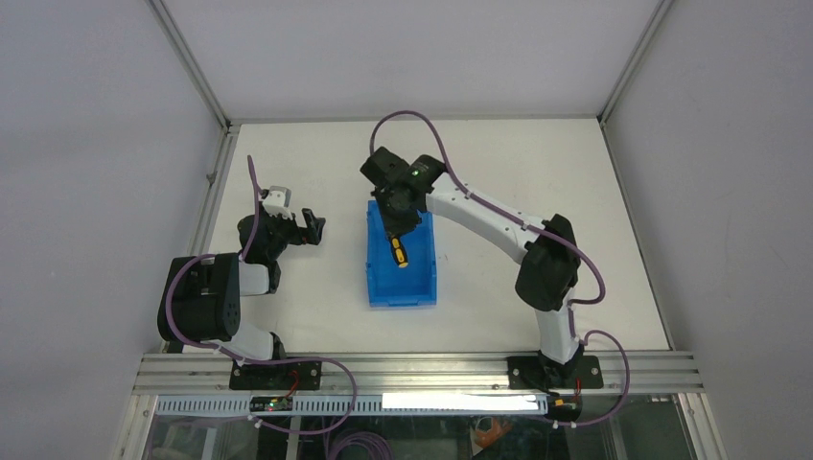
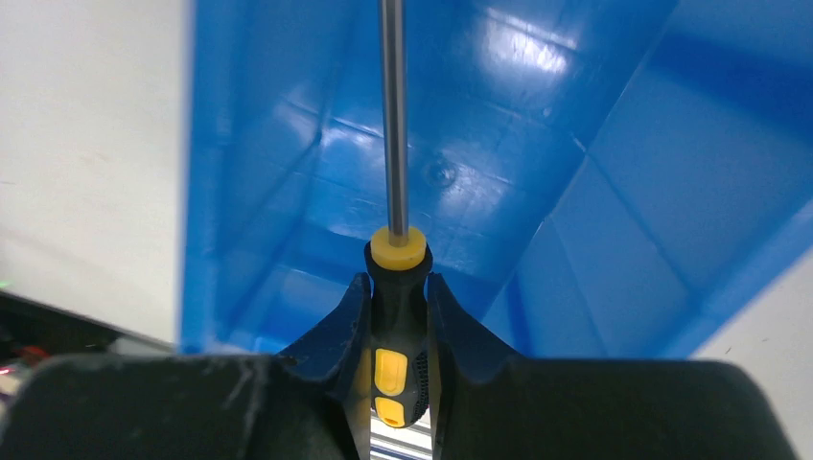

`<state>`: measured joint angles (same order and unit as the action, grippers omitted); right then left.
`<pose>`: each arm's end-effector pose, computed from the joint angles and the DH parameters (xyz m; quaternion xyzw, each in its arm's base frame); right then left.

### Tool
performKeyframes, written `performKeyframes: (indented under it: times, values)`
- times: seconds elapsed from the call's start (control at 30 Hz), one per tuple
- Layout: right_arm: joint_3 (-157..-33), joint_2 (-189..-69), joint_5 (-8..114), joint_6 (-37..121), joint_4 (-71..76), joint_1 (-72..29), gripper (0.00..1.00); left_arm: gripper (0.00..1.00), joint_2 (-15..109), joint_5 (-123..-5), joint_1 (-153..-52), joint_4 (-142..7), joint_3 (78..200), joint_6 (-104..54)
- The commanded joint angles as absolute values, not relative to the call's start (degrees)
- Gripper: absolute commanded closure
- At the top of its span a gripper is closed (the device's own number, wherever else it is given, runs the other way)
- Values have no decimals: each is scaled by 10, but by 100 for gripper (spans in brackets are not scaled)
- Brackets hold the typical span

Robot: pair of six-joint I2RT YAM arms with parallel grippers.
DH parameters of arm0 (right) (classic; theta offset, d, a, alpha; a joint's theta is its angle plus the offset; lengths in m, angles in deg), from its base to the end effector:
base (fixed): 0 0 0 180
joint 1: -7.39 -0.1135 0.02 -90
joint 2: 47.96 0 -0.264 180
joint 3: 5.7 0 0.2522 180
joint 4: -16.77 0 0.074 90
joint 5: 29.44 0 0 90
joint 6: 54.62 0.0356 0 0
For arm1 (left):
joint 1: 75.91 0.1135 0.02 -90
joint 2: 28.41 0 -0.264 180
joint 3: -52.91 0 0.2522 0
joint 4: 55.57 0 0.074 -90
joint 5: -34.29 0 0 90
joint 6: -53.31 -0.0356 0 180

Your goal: Put the screwdriver in the bin

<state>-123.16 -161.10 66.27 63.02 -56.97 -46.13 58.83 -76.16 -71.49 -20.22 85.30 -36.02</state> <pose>0.2488 0.3305 0.2728 -0.2114 0.9597 0.0788 0.1674 0.2539 0.0071 0.1351 0.0667 0.8074 -0.1263 0.5724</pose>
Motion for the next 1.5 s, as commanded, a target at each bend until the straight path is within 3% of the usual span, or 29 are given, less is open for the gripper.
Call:
performKeyframes:
  times: [0.0, 0.33, 0.53, 0.7, 1.03, 1.1, 1.13, 1.2, 1.23, 1.47]
  values:
    - [-1152, -1575, 685, 651, -469, -472, 100, 1, 586, -764, -719, -167, 861, -362]
    - [-1071, -1614, 726, 676, -391, -472, 99, 1, 586, -764, -719, -167, 861, -362]
    - [-1071, -1622, 736, 682, -398, -472, 72, 1, 585, -764, -718, -168, 861, -362]
    - [-1079, -1594, 759, 688, -405, -476, 59, 1, 586, -764, -719, -168, 861, -362]
    - [-1140, -1504, 804, 650, -463, -493, 57, 1, 586, -764, -719, -168, 862, -362]
    - [-1141, -1473, 808, 633, -461, -492, 51, 1, 586, -764, -719, -168, 861, -362]
    - [-1140, -1458, 812, 623, -459, -491, 41, 1, 585, -764, -719, -168, 861, -362]
    - [-1136, -1428, 819, 600, -456, -487, 6, 1, 585, -764, -719, -168, 861, -362]
    - [-1133, -1413, 821, 588, -455, -482, 2, 1, 586, -764, -719, -168, 861, -362]
    - [-1021, -1280, 797, 546, -397, -380, 1, 1, 585, -764, -719, -169, 861, -362]
